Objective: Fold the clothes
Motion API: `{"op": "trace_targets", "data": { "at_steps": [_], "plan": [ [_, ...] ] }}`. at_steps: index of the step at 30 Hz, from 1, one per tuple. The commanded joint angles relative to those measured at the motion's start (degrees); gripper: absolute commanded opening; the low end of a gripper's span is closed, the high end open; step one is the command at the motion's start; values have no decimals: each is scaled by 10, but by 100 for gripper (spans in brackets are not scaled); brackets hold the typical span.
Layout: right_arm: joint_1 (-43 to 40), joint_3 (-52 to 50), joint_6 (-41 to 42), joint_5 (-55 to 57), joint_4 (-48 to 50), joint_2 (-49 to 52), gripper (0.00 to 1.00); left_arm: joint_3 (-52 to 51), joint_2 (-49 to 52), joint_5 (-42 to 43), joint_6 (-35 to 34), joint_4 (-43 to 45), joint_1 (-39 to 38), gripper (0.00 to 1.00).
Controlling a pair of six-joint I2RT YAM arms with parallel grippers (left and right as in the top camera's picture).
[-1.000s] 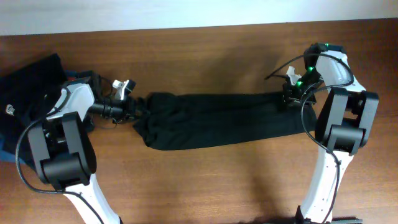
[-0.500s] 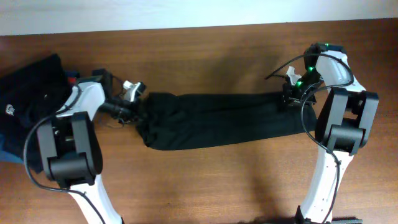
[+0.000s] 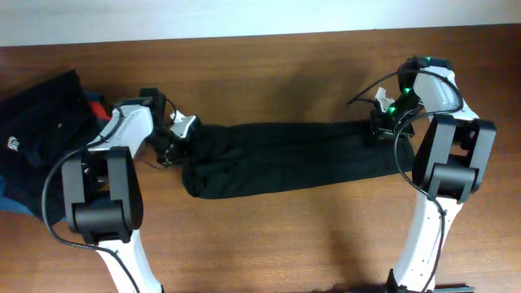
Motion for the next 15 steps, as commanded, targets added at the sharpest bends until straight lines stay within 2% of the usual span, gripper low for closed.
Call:
{"op": "trace_targets", "data": {
  "at_steps": [1, 9, 15],
  "plan": [
    [-1, 26, -4, 5, -21, -14, 25, 52, -21, -80, -22, -18, 31, 1],
    [-1, 164, -4, 5, -99, -15, 25, 183, -57, -148, -21, -78, 76, 1],
    [-2, 189, -4, 5, -116, -15, 25, 211, -58, -148, -22, -101, 72, 0]
  ]
}}
